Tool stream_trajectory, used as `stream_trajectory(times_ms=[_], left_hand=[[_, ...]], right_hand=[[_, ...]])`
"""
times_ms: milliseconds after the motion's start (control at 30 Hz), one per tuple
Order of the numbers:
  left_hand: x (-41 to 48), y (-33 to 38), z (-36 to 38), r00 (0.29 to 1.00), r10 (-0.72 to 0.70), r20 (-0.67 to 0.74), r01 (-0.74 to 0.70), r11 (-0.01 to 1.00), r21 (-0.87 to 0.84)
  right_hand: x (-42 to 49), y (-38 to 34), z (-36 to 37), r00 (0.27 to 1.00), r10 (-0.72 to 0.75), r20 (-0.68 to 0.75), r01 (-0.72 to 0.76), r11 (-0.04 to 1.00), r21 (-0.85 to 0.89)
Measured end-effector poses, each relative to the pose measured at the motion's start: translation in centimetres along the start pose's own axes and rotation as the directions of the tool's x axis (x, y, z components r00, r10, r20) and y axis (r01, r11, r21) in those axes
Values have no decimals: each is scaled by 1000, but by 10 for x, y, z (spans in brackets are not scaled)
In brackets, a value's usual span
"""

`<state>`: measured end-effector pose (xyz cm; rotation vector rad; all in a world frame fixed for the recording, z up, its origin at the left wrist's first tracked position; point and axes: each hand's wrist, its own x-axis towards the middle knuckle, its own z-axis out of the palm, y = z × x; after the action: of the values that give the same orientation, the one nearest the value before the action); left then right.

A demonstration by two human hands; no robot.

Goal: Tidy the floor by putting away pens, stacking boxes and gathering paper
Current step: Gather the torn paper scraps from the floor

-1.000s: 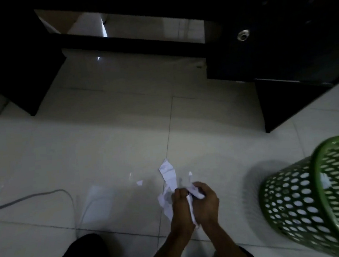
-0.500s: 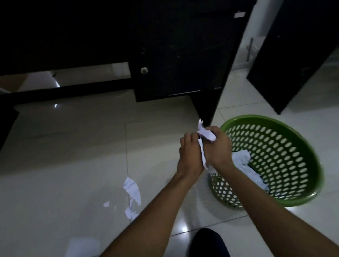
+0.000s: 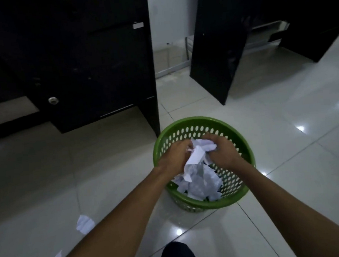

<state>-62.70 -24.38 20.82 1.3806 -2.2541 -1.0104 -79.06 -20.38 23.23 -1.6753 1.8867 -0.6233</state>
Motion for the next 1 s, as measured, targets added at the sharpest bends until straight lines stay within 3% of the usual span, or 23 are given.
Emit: stream_trajectory(times_ms=[200, 500, 600, 833, 933, 1000], left_hand=[[5, -13, 14, 992, -106, 68, 100, 992, 76], [1, -11, 15, 978, -123, 168, 99, 984, 146], [-1, -9, 12, 985, -72, 159, 70, 997, 17], [-13, -3, -6, 999, 38, 30, -36, 996, -76], [-24, 1, -26, 994, 26, -109, -39, 993, -111], [-38, -8, -44, 958, 17, -285, -52, 992, -116]], right_hand=[[-4, 32, 4, 984, 108, 143, -104, 994, -31], [-11, 25, -6, 986, 163, 20, -163, 986, 24], [-11, 16, -4, 989, 145, 0, -145, 988, 43], [-12, -8, 5, 999, 39, -9, -39, 999, 30], [-10, -21, 12, 996, -29, -81, 30, 999, 13], [-8, -35, 21, 987, -90, -132, 94, 995, 28]])
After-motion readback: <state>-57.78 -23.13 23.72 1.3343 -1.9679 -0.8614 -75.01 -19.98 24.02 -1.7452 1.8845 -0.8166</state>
